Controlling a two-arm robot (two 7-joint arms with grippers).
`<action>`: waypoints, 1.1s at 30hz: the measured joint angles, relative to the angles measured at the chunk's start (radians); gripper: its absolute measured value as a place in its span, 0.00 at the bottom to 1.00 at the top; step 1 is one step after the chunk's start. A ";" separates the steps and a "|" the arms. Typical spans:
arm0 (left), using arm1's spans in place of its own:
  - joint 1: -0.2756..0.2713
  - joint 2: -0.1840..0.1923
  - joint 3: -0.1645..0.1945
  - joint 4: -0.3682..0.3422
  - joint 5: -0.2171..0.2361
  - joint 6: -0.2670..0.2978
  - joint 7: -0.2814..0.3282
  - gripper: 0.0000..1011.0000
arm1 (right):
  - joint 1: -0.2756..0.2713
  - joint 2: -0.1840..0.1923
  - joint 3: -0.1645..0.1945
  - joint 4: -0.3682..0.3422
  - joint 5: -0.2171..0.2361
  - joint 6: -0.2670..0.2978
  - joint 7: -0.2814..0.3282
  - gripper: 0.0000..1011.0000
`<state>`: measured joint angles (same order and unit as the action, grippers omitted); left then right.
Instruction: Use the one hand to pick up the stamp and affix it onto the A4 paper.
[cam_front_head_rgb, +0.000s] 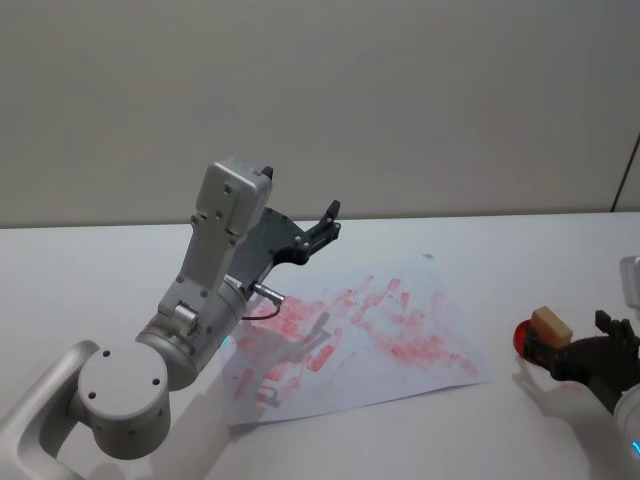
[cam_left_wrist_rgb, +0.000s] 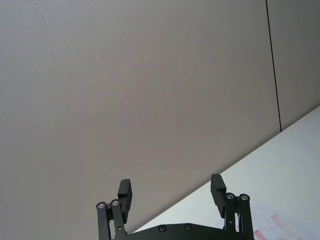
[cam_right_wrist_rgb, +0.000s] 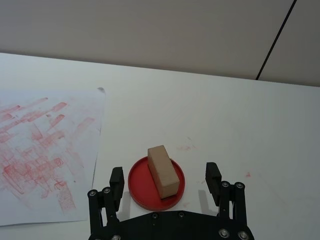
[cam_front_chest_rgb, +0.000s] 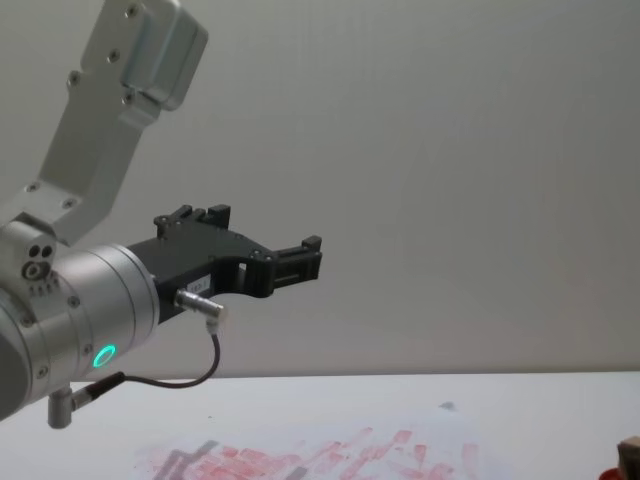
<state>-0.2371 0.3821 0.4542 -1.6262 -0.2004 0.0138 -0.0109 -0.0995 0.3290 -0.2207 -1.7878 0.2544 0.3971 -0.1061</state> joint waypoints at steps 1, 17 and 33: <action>0.000 0.000 0.000 0.000 0.000 0.000 0.000 0.99 | 0.001 -0.001 0.000 0.002 -0.002 0.003 0.000 0.99; 0.000 0.000 0.000 0.000 0.000 0.000 0.000 0.99 | 0.066 -0.026 0.002 0.082 -0.051 0.034 0.048 0.99; 0.000 0.000 0.000 0.000 0.000 0.000 0.000 0.99 | 0.097 -0.037 0.002 0.118 -0.073 0.041 0.076 0.60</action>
<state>-0.2371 0.3821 0.4542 -1.6262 -0.2004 0.0138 -0.0109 -0.0023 0.2919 -0.2188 -1.6694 0.1814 0.4378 -0.0298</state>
